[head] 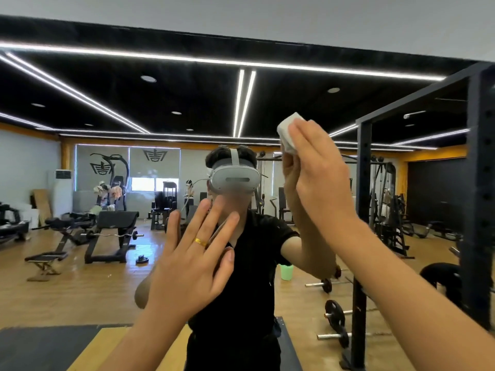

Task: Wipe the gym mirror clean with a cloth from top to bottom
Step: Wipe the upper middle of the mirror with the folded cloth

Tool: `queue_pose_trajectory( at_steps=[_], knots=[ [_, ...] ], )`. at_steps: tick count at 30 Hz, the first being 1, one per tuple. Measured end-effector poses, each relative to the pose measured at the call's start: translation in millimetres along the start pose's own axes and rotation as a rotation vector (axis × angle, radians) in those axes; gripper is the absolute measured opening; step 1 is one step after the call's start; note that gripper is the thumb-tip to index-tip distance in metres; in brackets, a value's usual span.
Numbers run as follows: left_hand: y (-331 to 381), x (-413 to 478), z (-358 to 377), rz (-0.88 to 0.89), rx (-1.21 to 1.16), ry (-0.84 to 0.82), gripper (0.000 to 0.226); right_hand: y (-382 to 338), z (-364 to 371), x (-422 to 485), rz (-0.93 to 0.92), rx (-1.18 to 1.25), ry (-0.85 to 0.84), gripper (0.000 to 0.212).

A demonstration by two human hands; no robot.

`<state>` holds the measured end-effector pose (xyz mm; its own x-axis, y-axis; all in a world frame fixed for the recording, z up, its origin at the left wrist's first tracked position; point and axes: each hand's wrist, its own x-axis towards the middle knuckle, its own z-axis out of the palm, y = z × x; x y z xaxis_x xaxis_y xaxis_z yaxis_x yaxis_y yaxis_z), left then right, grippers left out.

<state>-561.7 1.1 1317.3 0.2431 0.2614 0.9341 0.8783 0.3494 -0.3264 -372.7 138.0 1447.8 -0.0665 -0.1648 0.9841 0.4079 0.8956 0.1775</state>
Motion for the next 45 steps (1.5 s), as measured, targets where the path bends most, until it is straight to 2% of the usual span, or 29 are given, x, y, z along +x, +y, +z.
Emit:
queue_pose_trajectory(
  at_steps=[3, 6, 8, 10, 12, 16, 18, 20, 29, 35, 40, 45],
  knots=[
    [0, 1, 0, 0.010, -0.004, -0.006, 0.059, -25, 13, -23, 0.034, 0.045, 0.025, 0.055],
    [0, 1, 0, 0.007, -0.020, -0.010, 0.058, -40, 17, -54, -0.088, 0.039, -0.103, 0.068],
    [-1, 0, 0, 0.004, -0.031, -0.010, 0.059, -32, 8, -44, -0.178, 0.012, -0.145, 0.067],
    [-1, -1, 1, 0.006, -0.031, -0.008, 0.060, -23, 4, -21, -0.139, -0.031, -0.120, 0.059],
    [-1, -1, 1, 0.009, -0.030, -0.007, 0.059, -16, 9, 5, -0.010, -0.024, -0.049, 0.055],
    [-1, -1, 2, 0.009, -0.040, -0.004, 0.059, -52, 21, 8, 0.159, 0.078, 0.051, 0.048],
    [-1, 0, 1, 0.017, -0.038, -0.005, 0.058, -76, 20, -9, 0.108, 0.100, 0.043, 0.047],
    [0, 0, -1, 0.021, -0.041, -0.017, 0.058, -86, 18, -22, 0.042, 0.094, -0.032, 0.050],
    [-3, -1, -1, 0.021, -0.054, -0.042, 0.060, -83, 15, -24, 0.086, 0.012, -0.118, 0.054],
    [-4, 0, -4, 0.014, -0.070, -0.039, 0.060, -80, 17, -27, 0.049, 0.017, -0.079, 0.051],
    [-11, -3, -25, 0.007, -0.235, -0.001, 0.064, -76, 22, -28, 0.039, 0.058, -0.059, 0.050],
    [-62, -22, -58, -0.144, -0.117, 0.023, 0.069, -71, 33, -28, 0.034, 0.076, 0.021, 0.047]
  ],
)
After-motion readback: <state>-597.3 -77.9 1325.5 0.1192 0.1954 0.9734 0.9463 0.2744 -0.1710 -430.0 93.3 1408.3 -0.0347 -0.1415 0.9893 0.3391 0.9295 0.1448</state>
